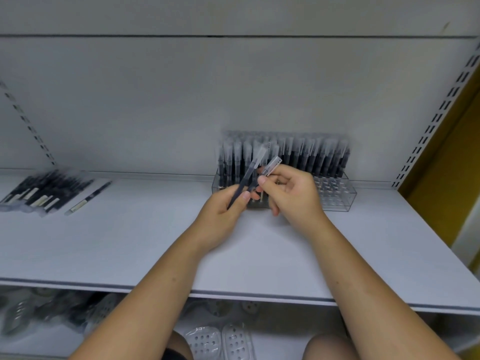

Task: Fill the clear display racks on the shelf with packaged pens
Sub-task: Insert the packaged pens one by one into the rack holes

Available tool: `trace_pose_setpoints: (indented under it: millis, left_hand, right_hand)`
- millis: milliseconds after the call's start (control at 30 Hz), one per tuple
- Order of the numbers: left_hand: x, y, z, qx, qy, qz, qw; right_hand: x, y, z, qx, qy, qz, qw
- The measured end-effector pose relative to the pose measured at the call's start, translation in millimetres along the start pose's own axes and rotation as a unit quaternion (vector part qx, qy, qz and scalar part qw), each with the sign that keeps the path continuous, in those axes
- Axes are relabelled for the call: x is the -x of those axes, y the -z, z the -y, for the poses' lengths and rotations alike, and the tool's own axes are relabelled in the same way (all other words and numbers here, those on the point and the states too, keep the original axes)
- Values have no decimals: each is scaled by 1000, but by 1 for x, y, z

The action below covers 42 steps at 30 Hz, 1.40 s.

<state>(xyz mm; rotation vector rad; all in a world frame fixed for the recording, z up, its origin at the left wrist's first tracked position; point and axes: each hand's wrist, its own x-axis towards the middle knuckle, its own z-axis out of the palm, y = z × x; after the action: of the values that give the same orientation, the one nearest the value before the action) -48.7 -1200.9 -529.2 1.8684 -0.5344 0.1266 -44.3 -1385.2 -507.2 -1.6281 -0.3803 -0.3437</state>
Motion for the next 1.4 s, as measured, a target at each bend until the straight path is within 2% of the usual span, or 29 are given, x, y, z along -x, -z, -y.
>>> trace_pose_setpoints:
  millis: [167,333,433,500,700,867,1067,1200,1400]
  left_hand:
    - [-1,1,6,11,12,-9,1000]
    - [-3,1,9,33,41,-37,998]
    - [-2,3,9,36,48,-46,997]
    - [-1,2,8,22,51,-50,997]
    - [0,2,7,28,36,-51,998]
    - [-1,1,7,119,42,-43,991]
    - [-1,1,3,146,36,-34,988]
    - [0,1,4,139,23,-34,989]
    - [0,2,4,128,2,-20,992]
  right_hand:
    - [-1,-1,-1,-7,-8,-19,1000]
    - [-6,7,4,-50,52,-126,989]
    - [-8,17,2,-41,93,-191,976]
    - [-8,19,-1,-13,110,-205,972]
    - [-7,19,-9,51,106,-163,980]
    - [-7,18,-10,82,103,-141,981]
    - [-12,14,-20,168,97,-94,976]
    - [-14,10,-21,234,98,-95,963]
    - [-15,10,-20,263,92,-101,955]
